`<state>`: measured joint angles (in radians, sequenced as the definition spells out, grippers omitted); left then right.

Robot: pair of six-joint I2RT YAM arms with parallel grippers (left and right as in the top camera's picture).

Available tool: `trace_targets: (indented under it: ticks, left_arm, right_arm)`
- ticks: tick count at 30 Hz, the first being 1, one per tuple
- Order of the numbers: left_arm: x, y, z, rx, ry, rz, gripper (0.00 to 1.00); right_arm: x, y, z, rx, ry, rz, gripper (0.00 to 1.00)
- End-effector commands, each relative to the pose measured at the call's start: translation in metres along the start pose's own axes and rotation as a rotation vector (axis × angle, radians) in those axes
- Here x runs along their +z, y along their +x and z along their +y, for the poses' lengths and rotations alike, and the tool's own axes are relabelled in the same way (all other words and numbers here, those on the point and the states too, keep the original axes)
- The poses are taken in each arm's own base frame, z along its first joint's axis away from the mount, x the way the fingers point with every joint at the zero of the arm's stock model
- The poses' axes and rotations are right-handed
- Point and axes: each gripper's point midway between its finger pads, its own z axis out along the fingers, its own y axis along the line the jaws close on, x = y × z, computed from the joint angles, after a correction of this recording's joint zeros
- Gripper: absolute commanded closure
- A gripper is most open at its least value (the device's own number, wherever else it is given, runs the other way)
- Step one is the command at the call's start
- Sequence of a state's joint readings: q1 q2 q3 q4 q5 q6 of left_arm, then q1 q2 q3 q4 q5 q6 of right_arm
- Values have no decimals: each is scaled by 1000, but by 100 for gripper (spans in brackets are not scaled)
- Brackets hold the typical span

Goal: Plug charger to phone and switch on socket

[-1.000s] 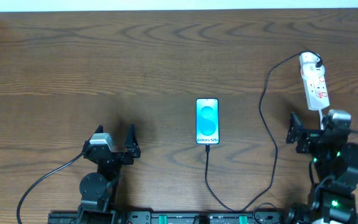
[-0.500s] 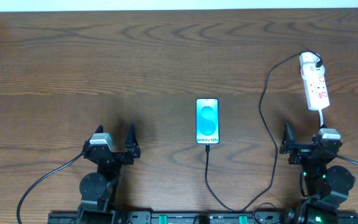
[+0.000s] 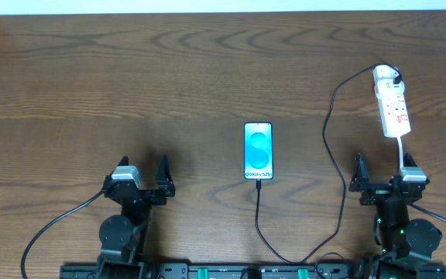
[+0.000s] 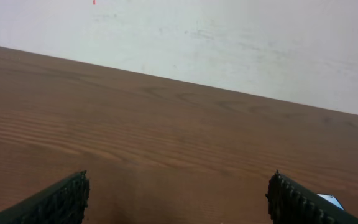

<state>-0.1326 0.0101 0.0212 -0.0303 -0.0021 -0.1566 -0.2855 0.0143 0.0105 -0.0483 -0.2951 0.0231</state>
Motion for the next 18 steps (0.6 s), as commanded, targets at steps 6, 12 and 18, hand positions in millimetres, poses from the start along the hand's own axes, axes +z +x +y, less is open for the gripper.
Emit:
trace_targets:
  ticks: [6, 12, 18]
  left_arm:
    - [1, 16, 7, 9, -30, 49, 9]
    - [1, 16, 7, 9, -30, 49, 9]
    - [1, 16, 7, 9, -30, 49, 9]
  right_arm:
    - [0, 1, 4, 9, -19, 0, 1]
    - [0, 1, 1, 6, -4, 0, 1]
    - [0, 2, 5, -43, -19, 0, 1]
